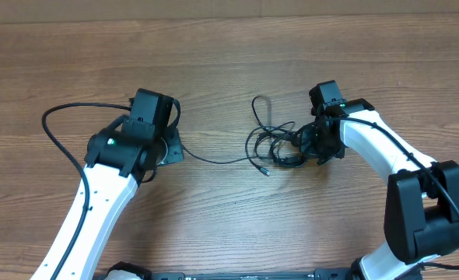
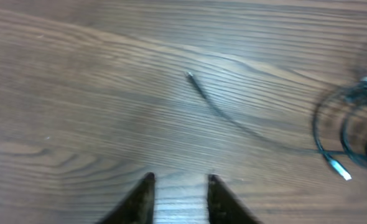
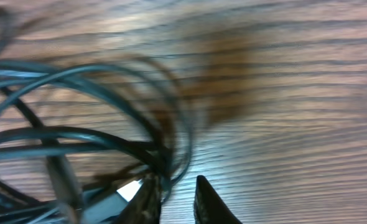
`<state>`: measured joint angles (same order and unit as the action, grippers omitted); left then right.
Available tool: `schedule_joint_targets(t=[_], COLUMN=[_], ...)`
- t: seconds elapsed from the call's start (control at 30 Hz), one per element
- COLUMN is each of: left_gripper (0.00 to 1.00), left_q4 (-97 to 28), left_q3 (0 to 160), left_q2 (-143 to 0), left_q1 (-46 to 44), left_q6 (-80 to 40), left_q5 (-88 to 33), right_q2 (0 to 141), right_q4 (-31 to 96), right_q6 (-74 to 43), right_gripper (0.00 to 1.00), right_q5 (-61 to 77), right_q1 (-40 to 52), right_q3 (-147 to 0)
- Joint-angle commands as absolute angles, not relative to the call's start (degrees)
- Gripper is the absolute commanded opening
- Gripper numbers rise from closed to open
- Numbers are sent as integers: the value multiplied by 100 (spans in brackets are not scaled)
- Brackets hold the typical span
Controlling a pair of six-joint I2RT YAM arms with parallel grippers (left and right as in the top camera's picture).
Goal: Untangle cables
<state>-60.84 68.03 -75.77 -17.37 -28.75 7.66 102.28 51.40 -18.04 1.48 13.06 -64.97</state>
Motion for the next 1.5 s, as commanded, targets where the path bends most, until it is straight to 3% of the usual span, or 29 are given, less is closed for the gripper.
schedule_joint_targets(t=[0.0, 0.1, 0.17, 0.3, 0.43, 0.6, 0.73, 0.9, 0.93, 0.97, 1.47], left_gripper=[40, 49, 51, 56, 65, 66, 63, 63, 63, 63, 66], left_q4=[-6106, -6025, -5699, -5181, -4825, -4517, -4536, -4678, -4700, -4722, -4687], left_q3=[6958, 6958, 6958, 6958, 6973, 6987, 6980, 6963, 6963, 6963, 6963], left_q2=[-8020, -8438, -8746, -9067, -9109, -9115, -9192, -9494, -9579, -9662, -10527], left_q1=[-1723, -1723, -1723, -1721, -1721, -1728, -1767, -1918, -1951, -1977, -2008], left_q6=[-3000, -2921, -2252, -1288, -1365, -1396, -1437, -1437, -1437, -1437, -1490], left_q5=[1133, 738, -235, -2145, -2401, -2381, -2329, -2272, -2270, -2265, -1752], right_q2=[10291, 10291, 10291, 10291, 10291, 10291, 10291, 10291, 10291, 10291, 10291], right_q4=[5135, 5113, 5083, 5103, 5140, 5109, 5111, 5124, 5124, 5124, 4589], right_q6=[-1776, -1780, -1802, -1798, -1752, -1754, -1769, -1800, -1802, -1802, -1798], right_gripper=[24, 44, 59, 77, 90, 91, 81, 81, 85, 100, 100], right_q5=[-148, -143, -134, 60, 631, 1372, 1625, 1658, 1675, 1684, 1662], right_q1=[1288, 1288, 1288, 1288, 1286, 1288, 1321, 1455, 1472, 1498, 1520], right_q3=[-6445, -6445, -6445, -6445, -6445, -6445, -6431, -6287, -6259, -6230, -6217])
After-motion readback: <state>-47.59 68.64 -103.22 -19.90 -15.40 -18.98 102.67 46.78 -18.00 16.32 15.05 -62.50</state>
